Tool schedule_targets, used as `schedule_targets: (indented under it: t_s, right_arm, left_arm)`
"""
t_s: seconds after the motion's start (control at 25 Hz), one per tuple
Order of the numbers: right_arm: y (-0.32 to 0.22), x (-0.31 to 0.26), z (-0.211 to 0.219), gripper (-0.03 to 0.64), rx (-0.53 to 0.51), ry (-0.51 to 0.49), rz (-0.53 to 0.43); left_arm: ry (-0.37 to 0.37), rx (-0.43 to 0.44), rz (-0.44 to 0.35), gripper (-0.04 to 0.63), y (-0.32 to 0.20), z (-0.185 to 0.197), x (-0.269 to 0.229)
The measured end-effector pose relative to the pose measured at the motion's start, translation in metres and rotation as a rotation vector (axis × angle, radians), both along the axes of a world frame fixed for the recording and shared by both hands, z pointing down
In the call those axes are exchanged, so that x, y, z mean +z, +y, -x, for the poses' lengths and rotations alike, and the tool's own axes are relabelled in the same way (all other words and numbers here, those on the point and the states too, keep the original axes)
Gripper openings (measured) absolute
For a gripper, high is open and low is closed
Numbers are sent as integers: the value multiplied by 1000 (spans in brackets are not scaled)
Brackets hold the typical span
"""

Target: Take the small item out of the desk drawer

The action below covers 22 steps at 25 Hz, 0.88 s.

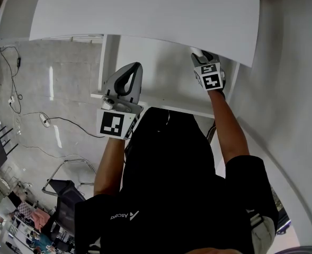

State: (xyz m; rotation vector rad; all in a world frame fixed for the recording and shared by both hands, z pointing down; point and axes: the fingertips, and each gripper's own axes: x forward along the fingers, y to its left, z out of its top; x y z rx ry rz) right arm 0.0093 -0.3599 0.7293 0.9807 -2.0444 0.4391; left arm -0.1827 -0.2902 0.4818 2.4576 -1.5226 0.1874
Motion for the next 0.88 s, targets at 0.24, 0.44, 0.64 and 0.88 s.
schedule_targets:
  t_s: [0.24, 0.44, 0.64, 0.88]
  right_arm:
    - [31, -39, 12, 164, -32, -65, -11]
    - [61, -113, 25, 164, -49, -227, -120]
    - [73, -212, 34, 164, -65, -399, -302]
    - [92, -327, 38, 164, -129, -561, -502]
  left_arm:
    - [11, 6, -15, -2, 8, -2, -5]
    - [27, 26, -53, -2, 20, -16, -16]
    - [37, 65, -109, -2, 31, -34, -39]
    - [69, 128, -143, -2, 39, -65, -88]
